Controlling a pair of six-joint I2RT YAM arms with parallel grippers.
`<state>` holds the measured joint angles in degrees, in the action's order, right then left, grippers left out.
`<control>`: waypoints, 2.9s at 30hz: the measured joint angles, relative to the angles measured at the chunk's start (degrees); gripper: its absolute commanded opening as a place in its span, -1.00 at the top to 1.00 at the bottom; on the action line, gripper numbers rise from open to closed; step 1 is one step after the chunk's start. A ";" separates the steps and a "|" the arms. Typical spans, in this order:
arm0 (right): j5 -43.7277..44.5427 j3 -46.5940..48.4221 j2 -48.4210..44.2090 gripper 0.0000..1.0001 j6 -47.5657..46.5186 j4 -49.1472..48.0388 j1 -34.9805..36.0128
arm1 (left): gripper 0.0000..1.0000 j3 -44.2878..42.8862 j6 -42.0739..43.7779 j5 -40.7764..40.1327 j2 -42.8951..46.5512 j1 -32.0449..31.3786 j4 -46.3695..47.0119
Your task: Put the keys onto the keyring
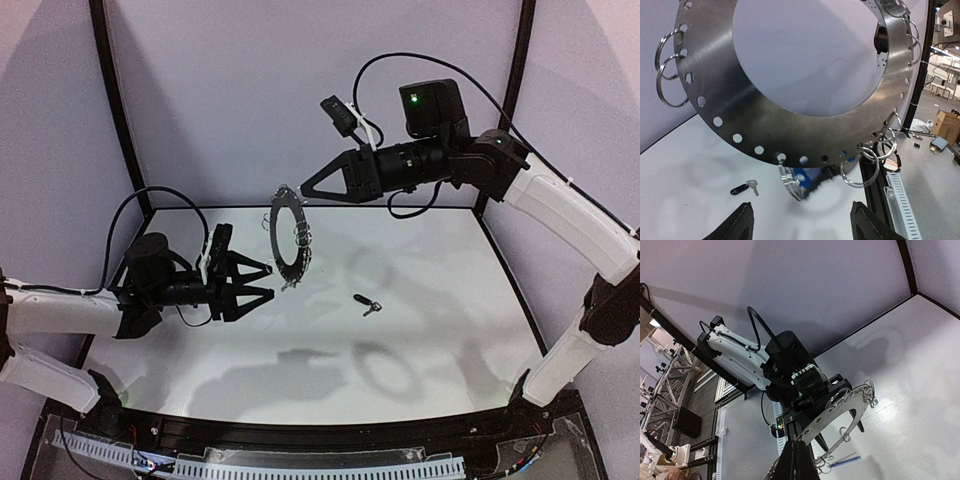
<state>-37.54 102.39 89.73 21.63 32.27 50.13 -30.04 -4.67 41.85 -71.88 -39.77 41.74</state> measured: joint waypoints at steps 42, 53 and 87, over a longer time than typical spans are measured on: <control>-2.54 2.38 1.66 1.00 2.73 -2.32 0.00 | 0.98 -3.32 -1.75 -0.20 -6.64 -0.24 13.66; 1.60 -1.86 -1.01 1.00 2.08 -2.86 -0.85 | 0.98 -2.78 -1.81 -3.41 -0.98 -0.24 2.86; 3.04 -23.23 -1.60 -0.54 -38.88 -16.00 -2.47 | 0.98 -17.16 -0.46 -7.17 11.10 -0.63 -48.63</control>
<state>-34.50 79.15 88.14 -17.26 16.27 47.66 -47.20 -5.13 34.68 -60.77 -40.40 -6.90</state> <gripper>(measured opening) 0.858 0.010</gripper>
